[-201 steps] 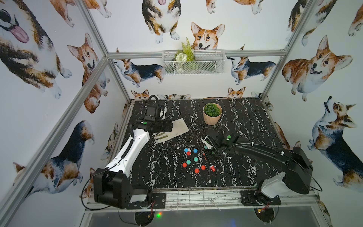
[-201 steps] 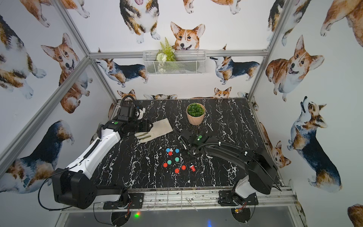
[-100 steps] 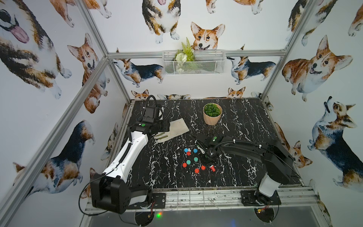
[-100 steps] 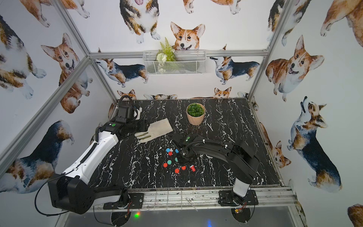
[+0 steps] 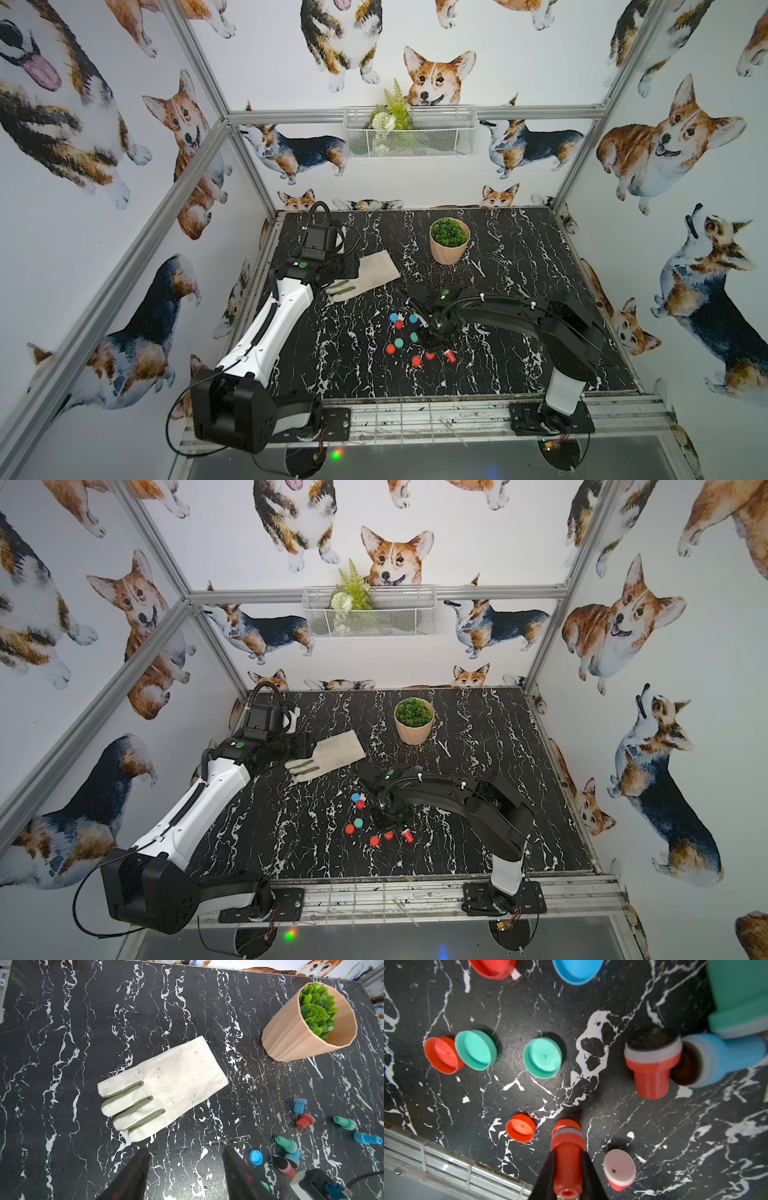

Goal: Close the stamp cap
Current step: Close the cover of the stamp.

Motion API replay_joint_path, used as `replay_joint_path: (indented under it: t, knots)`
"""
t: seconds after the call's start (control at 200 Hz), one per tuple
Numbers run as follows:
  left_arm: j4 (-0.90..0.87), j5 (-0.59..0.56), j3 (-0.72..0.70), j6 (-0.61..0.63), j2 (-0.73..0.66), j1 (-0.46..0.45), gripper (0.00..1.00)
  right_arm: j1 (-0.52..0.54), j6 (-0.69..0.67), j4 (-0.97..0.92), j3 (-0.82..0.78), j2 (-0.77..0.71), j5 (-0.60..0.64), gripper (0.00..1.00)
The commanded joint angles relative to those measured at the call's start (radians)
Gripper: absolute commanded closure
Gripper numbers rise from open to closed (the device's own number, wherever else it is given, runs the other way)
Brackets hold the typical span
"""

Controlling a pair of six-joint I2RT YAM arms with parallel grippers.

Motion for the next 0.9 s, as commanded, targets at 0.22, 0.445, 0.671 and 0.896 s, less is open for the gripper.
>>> replay_joint_path:
  t: [0.22,0.445,0.671,0.896]
  knots:
    - [0.009,-0.001,0.0,0.009,0.001,0.001,0.4,0.004,0.007,0.006,-0.005,0.018,-0.016,1.0]
    - [0.007,-0.001,0.0,0.009,0.001,0.001,0.39,0.004,0.005,0.013,-0.012,0.034,-0.018,1.0]
    - [0.007,-0.002,0.0,0.009,0.003,0.002,0.39,0.005,0.005,0.014,-0.025,0.047,-0.023,1.0]
    - [0.006,-0.002,0.002,0.009,0.006,0.001,0.39,0.009,0.001,0.009,-0.025,0.052,-0.03,1.0]
